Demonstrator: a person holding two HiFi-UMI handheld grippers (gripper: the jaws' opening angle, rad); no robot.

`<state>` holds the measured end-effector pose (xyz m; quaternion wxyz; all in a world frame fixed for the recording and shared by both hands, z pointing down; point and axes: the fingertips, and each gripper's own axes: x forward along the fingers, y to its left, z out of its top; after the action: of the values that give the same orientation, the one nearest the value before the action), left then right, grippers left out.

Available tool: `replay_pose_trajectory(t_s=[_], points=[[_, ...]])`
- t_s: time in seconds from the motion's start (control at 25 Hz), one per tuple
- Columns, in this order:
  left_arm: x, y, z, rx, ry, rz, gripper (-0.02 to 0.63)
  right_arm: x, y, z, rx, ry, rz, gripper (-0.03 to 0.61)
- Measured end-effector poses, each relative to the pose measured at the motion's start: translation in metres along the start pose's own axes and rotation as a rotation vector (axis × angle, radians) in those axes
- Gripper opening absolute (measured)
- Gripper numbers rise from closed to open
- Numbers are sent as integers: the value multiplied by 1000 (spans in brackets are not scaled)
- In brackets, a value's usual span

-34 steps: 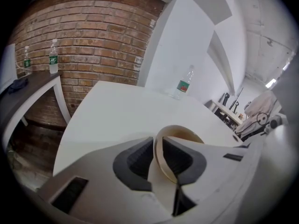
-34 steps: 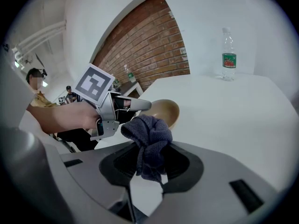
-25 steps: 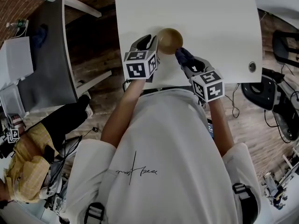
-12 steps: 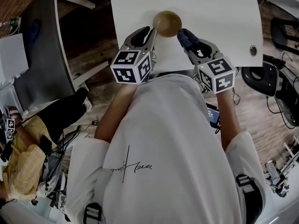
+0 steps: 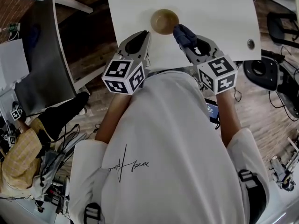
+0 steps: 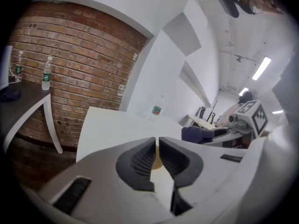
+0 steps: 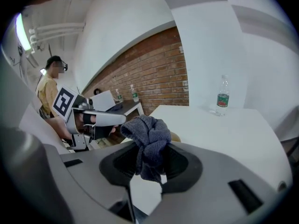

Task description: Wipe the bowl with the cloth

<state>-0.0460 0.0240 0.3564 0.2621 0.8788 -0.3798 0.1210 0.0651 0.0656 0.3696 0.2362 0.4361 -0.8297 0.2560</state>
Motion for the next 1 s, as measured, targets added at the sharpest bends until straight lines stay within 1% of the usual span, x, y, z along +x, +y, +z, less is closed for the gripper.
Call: replay_pose_trajectory(t_s=[0.04,0.08,0.16,0.24,0.36,0.56,0.68,1.0], points=[[-3,-1,1,-8,-11,-6,-7,-2,0,3,7,-19,3,112],[-5,-1,2,-14,-20,-11,-14,-4,0,6,13,-36,3,112],[-9,-1,6,-4,-32,-19,-15,-5,0,13,9,-63,-1,112],[-13,2,14,17,-41,-23,-14,-4,2,21,-16,-76,-13,110],[-22,2,20,22,-49,-25,-11,-8,6,23,-41,-70,-50,110],[-30,-3,13,19,-60,-37,-9,-15,11,14,-55,-73,-71,109],[-36,-3,12,22,-69,-47,-9,-14,15,7,-79,-53,-90,110],[-50,-5,12,28,-80,-66,-7,-22,30,7,-74,-61,-71,110]])
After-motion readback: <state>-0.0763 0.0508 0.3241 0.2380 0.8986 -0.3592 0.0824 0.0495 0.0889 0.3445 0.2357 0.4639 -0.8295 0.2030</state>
